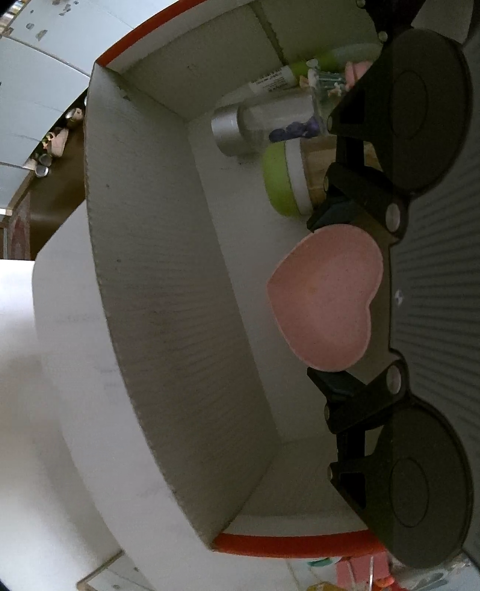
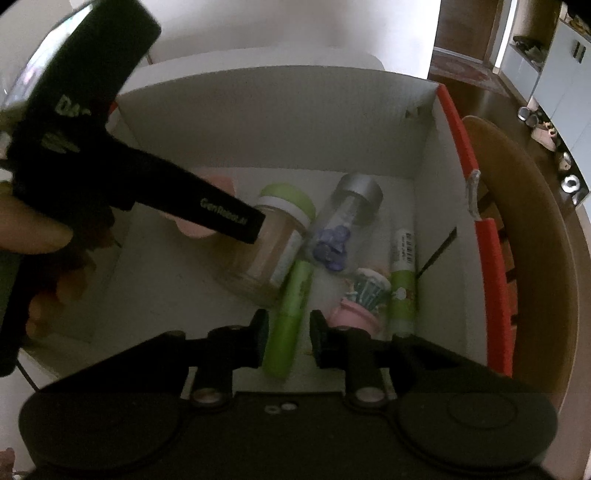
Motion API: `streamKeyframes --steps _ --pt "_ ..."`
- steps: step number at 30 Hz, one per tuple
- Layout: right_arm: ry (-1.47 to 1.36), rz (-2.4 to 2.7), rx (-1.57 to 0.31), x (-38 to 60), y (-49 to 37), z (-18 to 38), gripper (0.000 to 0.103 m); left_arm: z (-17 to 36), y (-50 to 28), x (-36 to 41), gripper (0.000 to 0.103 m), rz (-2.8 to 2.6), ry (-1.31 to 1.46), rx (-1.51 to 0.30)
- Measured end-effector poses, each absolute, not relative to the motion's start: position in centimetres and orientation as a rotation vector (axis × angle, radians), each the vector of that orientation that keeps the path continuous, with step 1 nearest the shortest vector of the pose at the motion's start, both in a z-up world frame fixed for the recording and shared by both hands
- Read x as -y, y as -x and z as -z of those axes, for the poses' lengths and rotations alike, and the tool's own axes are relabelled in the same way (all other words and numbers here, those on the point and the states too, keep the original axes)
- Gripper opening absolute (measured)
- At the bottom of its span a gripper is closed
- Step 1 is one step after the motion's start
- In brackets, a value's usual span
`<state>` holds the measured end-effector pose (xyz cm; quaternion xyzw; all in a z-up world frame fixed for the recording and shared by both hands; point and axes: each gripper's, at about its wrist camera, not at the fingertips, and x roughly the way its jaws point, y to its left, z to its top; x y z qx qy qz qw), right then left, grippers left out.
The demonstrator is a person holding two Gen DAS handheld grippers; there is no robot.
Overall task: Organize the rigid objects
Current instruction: 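Open both tools and withdraw them from the box back over the table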
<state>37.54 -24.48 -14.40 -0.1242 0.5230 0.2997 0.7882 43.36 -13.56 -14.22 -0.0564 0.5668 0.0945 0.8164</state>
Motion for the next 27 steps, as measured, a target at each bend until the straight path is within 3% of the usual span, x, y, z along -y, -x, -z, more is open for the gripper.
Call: streamKeyframes --steps 5,18,27 --pt "0.234 -0.66 -1.117 25.7 -37.3 13.8 0.038 14.7 -43.0 12.9 0.078 -0.204 0.167 -1.231" --pt "0.164 -0.665 -1.063 27.7 -37.0 11.0 0.05 13.4 -40.8 12.3 0.078 -0.178 0.214 -1.175" --pt "0.127 -0.685 -0.998 29.1 -35.6 8.4 0.062 9.7 -37.9 13.3 0.078 -0.128 0.195 -1.069"
